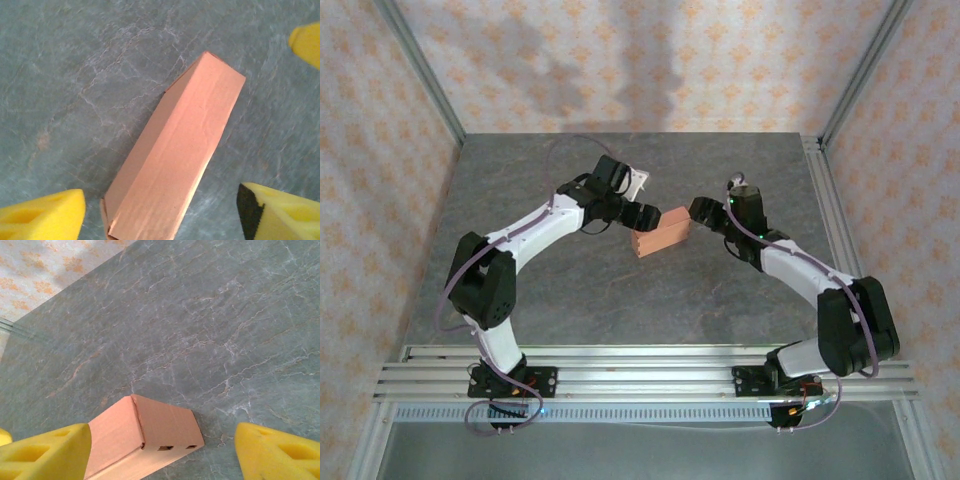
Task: Fold the paper box
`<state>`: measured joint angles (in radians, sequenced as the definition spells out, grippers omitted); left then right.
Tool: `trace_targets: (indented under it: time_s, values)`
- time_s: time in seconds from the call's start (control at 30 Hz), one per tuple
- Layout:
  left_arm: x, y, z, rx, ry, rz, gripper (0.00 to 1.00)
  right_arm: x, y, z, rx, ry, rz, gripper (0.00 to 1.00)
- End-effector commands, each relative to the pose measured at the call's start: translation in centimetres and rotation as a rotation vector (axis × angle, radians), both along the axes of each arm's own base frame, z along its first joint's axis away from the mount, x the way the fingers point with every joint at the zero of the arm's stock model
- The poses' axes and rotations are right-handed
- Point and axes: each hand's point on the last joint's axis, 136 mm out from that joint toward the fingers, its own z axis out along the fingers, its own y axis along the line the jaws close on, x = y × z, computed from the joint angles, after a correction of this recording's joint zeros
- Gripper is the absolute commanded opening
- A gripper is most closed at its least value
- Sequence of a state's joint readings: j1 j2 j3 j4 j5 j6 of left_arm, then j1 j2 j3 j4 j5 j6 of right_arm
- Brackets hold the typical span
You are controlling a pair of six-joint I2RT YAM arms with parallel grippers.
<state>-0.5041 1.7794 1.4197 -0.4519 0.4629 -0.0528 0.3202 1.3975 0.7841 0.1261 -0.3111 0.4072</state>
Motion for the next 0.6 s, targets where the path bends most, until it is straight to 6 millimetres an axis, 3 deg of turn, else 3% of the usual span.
trace_targets:
  time_s: [0.0, 0.23, 0.3, 0.37, 0.57]
  values:
    - [0.1, -0.2, -0.6, 0.137, -0.083, -0.152, 0.86, -0.6, -0.3, 0.0, -0.005, 0.003, 0.0, 0.75]
    - [-1.1, -0.9, -3.5, 0.323, -0.125, -0.337, 0.86, -0.8, -0.4, -1.1, -0.02, 0.02, 0.011, 0.75]
    - [-1.1, -0.8, -4.0, 0.367, -0.12, -0.36, 0.81, -0.8, -0.3, -1.3, -0.022, 0.023, 0.016, 0.74]
    - [-1.1, -0.7, -6.0, 0.427, -0.094, -0.377, 0.75, -0.8, -0.2, -1.5, -0.025, 0.026, 0.021, 0.74]
    - [-0.8, 0.1, -6.3, 0.538, -0.114, -0.375, 0.6, -0.7, 0.0, -2.4, -0.02, 0.041, 0.028, 0.74]
